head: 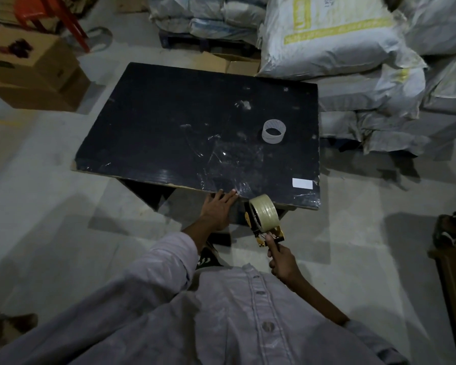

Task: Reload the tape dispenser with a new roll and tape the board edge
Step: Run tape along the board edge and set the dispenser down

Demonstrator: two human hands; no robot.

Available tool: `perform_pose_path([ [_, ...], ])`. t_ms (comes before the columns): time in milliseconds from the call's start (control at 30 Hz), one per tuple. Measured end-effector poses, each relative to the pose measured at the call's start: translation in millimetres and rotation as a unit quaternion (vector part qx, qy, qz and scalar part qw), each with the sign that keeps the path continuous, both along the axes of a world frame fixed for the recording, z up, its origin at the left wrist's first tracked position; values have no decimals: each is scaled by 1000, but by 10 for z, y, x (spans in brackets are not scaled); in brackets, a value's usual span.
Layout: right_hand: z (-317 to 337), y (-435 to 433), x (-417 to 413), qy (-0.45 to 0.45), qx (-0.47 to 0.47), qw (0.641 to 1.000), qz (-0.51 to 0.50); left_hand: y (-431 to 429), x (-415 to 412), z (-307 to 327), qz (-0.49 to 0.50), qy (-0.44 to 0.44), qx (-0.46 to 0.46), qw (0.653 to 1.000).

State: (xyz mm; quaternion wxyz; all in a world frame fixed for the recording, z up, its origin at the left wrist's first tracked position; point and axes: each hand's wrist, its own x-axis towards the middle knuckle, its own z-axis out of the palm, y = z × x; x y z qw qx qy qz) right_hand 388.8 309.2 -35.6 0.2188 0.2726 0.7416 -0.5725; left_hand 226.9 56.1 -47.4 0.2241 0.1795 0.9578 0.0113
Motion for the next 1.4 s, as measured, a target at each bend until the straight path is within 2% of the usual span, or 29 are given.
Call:
perform_pose_path([
  [300,22,-120,-88,-40,6,999,-14,11,-26,34,9,-31,-9,999],
  [433,202,-141,-212,-87,-14,996,-22,29,8,136,14,-46,-3,999],
  [500,277,-111,-281,-95,-55,994,-9,33,-3,150,16,-45,-5,999],
  [533,215,-104,-303,-121,-74,990,0,40,-7,151,18,-43,-4,999],
  [633,-97,-27,28,-113,-85,990,18,51,-45,213,24,-63,8,998],
  [733,-296,218,289,-128,-12,987,-97,26,-54,141,45,-67,18,997],
  [867,-127,382,423,-209,-2,972,-106,-6,60,-75,56,-66,31,996],
  [1000,-87,278,592,-200,-7,978,-53,-34,93,-148,47,-43,29,998],
  [1200,14,227,593,-191,79,977,43,-82,384,-159,107,-59,24,992],
  [1400,223,114,417,-160,11,987,16,-135,669,-96,150,-38,61,986],
])
